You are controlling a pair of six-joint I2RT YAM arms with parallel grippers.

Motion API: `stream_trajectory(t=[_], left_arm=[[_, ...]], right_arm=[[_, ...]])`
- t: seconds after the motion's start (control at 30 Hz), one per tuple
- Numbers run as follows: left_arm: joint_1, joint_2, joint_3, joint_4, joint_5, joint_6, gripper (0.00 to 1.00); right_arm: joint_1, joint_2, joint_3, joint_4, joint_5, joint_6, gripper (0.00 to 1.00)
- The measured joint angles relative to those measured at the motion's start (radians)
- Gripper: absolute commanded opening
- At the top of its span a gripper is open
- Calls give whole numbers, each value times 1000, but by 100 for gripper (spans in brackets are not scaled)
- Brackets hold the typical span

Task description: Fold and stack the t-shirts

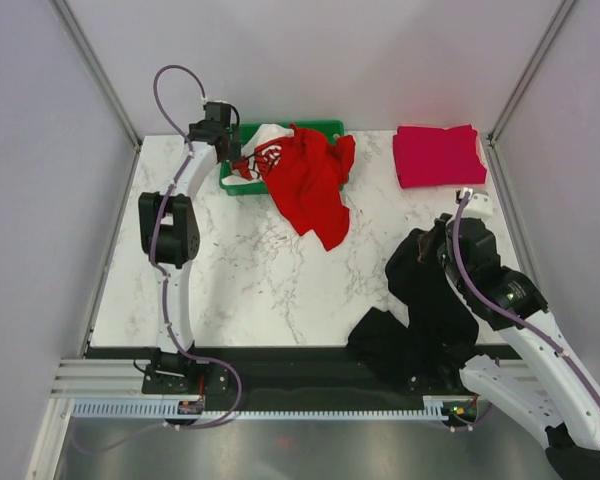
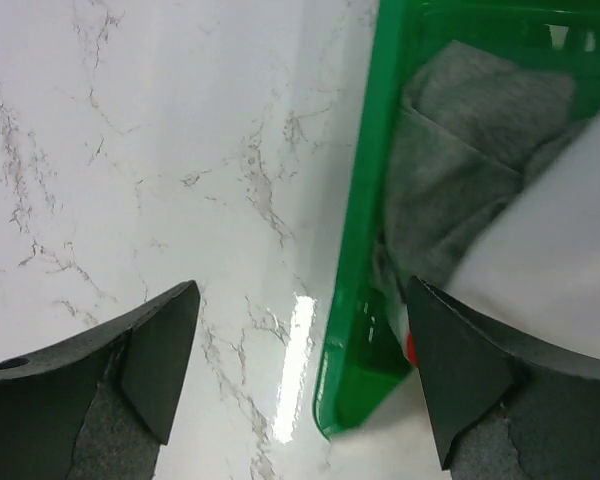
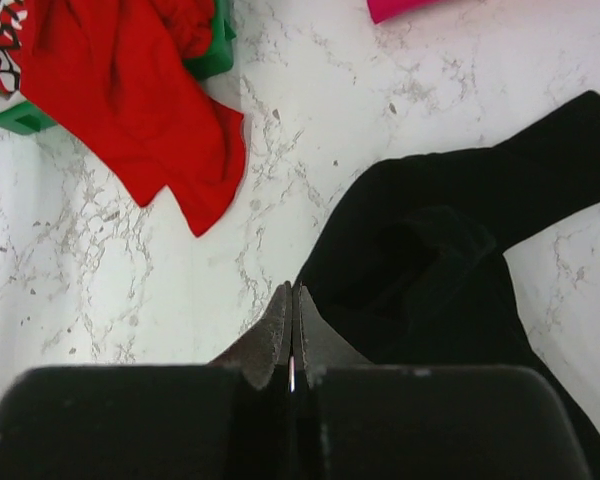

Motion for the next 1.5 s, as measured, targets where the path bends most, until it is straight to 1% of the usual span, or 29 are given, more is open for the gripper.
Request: stream_trajectory(t=[0.07, 0.1, 0.17, 0.3, 0.33, 0.37, 0.4, 0.43, 0.47, 0.5, 0.53, 0.6, 0.7, 0.77, 0.83, 0.9, 0.97, 1.0, 1.07, 1.13, 1.3, 1.33, 1.4, 1.47, 1.5], left_arm=[[30, 47, 42, -3, 4, -2, 83], [44, 71, 56, -10, 13, -2, 81], [63, 113, 85, -13, 35, -3, 78], [69, 164, 101, -19, 90, -3, 78], [68, 172, 101, -23, 106, -3, 75], [66, 180, 100, -27, 126, -5, 59], [66, 186, 100, -33, 144, -12, 46], [65, 190, 100, -38, 159, -20, 29], [66, 192, 100, -42, 168, -29, 2], [67, 192, 100, -50, 175, -36, 2], [74, 192, 106, -70, 219, -45, 2], [84, 184, 109, -92, 257, -88, 2], [130, 135, 26, -89, 364, -163, 2], [200, 24, -175, -22, 484, -251, 2], [299, -122, -437, 78, 605, -348, 2], [410, -242, -619, 120, 648, -414, 2], [508, -333, -738, 145, 633, -460, 2], [540, -366, -777, 154, 613, -487, 2], [589, -444, -883, 192, 568, -593, 2], [616, -525, -997, 248, 543, -710, 2], [663, -658, -1163, 311, 492, -945, 2], [668, -674, -1190, 329, 480, -987, 2], [669, -673, -1196, 341, 458, -1038, 2], [669, -633, -1150, 323, 438, -1064, 2], [667, -609, -1122, 308, 435, -1068, 5]], right_arm=[[0, 16, -6, 0, -21, 0, 0], [0, 23, -7, 0, -27, 0, 0], [0, 43, -13, 2, -43, -3, 0], [1, 64, -28, 11, -53, -5, 0], [1, 66, -31, 12, -54, -5, 0], [1, 68, -31, 13, -57, -5, 0], [1, 71, -31, 15, -61, -5, 0], [1, 73, -32, 18, -65, -5, 0], [1, 74, -33, 22, -68, -5, 0], [1, 73, -35, 23, -69, -6, 0], [1, 71, -35, 23, -71, -7, 0], [1, 61, -35, 23, -72, -8, 0], [1, 42, -35, 21, -72, -8, 0], [1, 25, -35, 15, -76, -8, 0], [1, 9, -35, 3, -86, -7, 0], [1, -3, -35, -8, -92, -6, 0], [1, -16, -35, -19, -98, -3, 0], [1, -24, -35, -25, -101, -3, 0], [1, -38, -35, -34, -109, -2, 0], [1, -52, -35, -45, -111, -2, 0], [1, -76, -35, -79, -112, -3, 0], [1, -79, -35, -87, -111, -4, 0], [1, -81, -35, -95, -111, -5, 0], [1, -81, -35, -101, -111, -8, 0], [1, -80, -35, -106, -111, -8, 0]])
